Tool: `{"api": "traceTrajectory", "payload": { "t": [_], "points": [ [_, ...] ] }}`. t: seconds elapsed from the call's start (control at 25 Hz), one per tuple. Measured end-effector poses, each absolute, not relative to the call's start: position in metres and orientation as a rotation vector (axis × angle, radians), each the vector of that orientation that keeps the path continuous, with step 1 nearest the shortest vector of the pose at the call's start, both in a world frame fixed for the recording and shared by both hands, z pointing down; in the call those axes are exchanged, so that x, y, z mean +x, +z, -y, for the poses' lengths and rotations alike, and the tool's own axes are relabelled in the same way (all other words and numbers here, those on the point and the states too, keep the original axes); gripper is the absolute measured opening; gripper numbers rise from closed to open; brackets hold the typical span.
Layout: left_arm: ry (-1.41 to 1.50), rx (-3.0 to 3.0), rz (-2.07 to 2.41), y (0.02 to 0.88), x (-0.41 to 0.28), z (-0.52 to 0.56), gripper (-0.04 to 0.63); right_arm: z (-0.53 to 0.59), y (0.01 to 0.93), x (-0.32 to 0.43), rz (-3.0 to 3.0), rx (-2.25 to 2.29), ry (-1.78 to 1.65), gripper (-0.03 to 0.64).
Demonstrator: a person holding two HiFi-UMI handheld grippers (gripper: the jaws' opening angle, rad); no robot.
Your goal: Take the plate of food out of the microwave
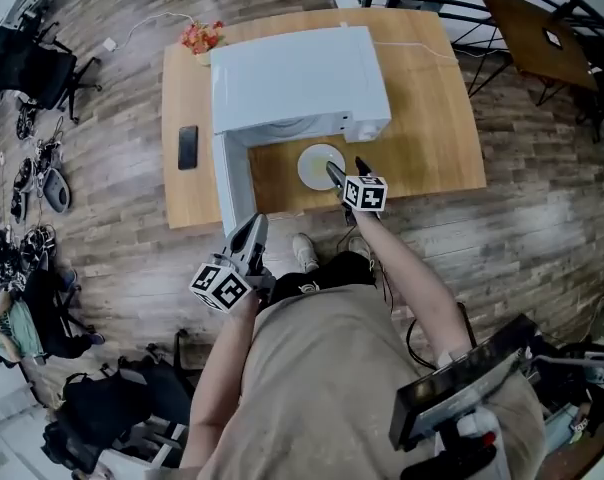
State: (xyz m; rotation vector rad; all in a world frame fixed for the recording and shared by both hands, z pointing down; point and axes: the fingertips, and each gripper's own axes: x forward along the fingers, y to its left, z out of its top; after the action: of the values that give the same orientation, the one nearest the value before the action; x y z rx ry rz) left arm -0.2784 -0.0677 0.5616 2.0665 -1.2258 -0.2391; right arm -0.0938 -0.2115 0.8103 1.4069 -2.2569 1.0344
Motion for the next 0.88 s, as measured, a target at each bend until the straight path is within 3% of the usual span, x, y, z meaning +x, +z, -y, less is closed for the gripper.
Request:
{"api": "traceTrajectory", "payload": {
  "t": [0.24, 0.44, 0.6, 0.72, 0.88],
  "points": [
    [-0.302, 2.085, 1.262, 0.537, -0.269, 0.084, 0.003, 0.189, 0.645, -0.052, 2.572, 1.393, 0.804, 0.382],
    [-0.316, 2.103, 1.325, 0.520, -0.251, 0.091, 0.003, 0.167, 0.545, 0.010, 2.640, 1.458, 0.514, 0.331],
    [-0.300, 2.103, 1.352, 0.520, -0.231, 0.099, 0.003, 0.162, 0.510, 0.034, 2.706, 1.444, 0.487, 0.331],
    [-0.285, 2.098, 1.336, 0.528, -0.208, 0.097, 0.003, 0.156, 0.510, 0.048, 2.711, 1.434, 0.488, 0.260],
    [-0.274, 2.099, 1.315, 0.535, -0.173, 0.093, 0.003, 0.148, 0.507, 0.067, 2.752, 1.416, 0.536, 0.249]
  ]
}}
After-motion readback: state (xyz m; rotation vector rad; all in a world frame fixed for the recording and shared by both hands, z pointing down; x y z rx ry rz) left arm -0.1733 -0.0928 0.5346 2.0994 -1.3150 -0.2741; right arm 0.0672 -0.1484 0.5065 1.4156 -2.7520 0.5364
